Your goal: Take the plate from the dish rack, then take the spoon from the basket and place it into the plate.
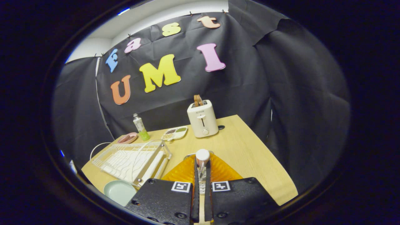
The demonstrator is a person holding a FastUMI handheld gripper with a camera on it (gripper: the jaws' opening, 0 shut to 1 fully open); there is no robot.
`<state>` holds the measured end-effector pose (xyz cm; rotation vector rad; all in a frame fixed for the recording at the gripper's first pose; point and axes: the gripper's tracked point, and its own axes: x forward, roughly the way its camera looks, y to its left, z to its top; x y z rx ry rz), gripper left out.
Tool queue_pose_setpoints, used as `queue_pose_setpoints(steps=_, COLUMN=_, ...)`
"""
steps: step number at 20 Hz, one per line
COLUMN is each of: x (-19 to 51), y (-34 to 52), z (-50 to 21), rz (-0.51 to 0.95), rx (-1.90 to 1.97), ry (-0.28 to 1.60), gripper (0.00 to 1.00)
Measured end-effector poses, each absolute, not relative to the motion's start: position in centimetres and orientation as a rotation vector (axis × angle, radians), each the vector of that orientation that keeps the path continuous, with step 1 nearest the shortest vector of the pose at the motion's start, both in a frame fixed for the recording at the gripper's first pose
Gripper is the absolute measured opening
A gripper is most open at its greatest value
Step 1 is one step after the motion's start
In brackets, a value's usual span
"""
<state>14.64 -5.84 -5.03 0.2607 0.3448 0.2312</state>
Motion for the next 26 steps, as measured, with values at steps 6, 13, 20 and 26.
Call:
queue_pose_setpoints(steps=6, x=9.6, y=-5.1, z=3.1, rz=0.272, rx=0.255, ry=0.248, gripper=0.11)
queue_pose_setpoints(steps=13, x=1.6, y=4.5, z=6.1, rz=0.476, rx=0.174, ry=0.282, gripper=0.11)
queue_pose_setpoints(steps=20, x=-2.9, y=14.8, z=0.4, rz=0.660, rx=0.083, ry=0.435, gripper=0.11)
queue_pose_setpoints(steps=26, x=-3.6, y=20.2, z=-6.1, rz=0.752, rx=0.082, ry=0.620, gripper=0.11)
